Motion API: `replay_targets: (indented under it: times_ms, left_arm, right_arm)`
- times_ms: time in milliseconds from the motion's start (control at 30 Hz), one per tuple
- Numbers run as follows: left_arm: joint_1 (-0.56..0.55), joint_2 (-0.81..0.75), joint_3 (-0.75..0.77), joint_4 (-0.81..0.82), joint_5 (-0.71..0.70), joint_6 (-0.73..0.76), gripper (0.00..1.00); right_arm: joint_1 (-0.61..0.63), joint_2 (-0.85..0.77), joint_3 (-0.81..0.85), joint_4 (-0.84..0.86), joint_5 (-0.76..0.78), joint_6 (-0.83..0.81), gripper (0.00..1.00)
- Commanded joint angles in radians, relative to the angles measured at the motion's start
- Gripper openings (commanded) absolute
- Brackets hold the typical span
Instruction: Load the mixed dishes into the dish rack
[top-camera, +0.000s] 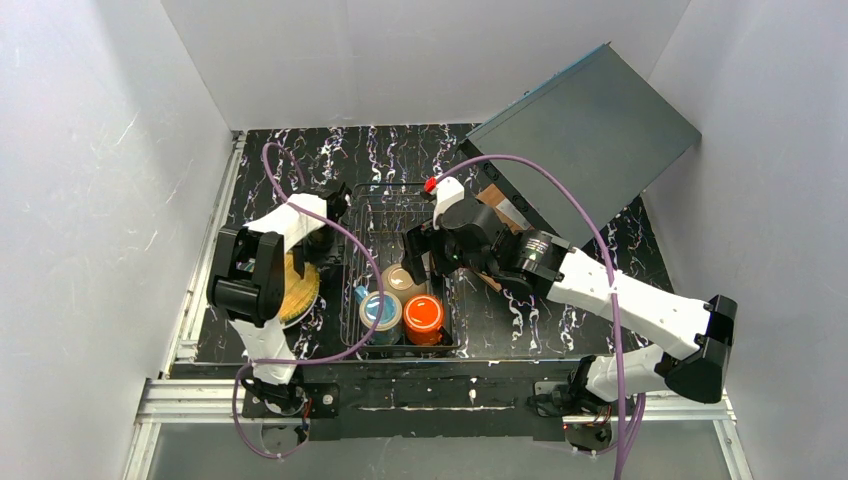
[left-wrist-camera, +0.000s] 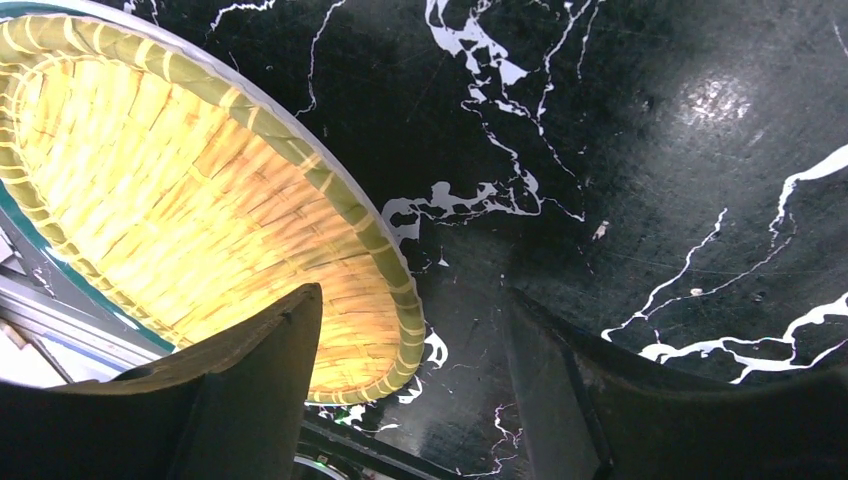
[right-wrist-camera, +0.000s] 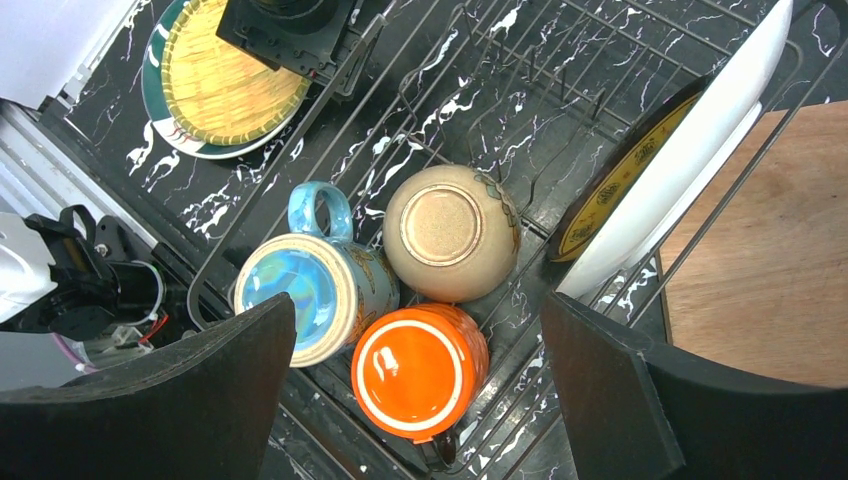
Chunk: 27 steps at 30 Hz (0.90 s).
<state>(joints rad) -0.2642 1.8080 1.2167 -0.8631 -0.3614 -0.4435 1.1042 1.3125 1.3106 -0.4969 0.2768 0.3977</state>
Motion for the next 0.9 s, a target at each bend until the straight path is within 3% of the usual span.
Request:
replay_targets:
  times_ms: [0,233,500,867]
  left_arm:
    - [0.033,-0.025,0.003,-0.003,0.005,0.003,0.67]
    - [0.065,-0.021,-0.045,0.040,0.098,0.012,0.66]
    - [0.056,-0.043,-0.083,0.079,0.187,0.006,0.31]
    - [0.053,-0.149,-0.044,0.036,0.188,0.017,0.15]
  right_arm:
    - [-0.006,0.004,0.021,0.024,-0.017,0.008,1.00]
    - [-0.005,0.012,0.021,0.025,-0.022,0.013,1.00]
    - [-0.005,0.021,0.023,0.026,-0.029,0.014,1.00]
    - [-0.005,0.028,0.031,0.026,-0.038,0.019,1.00]
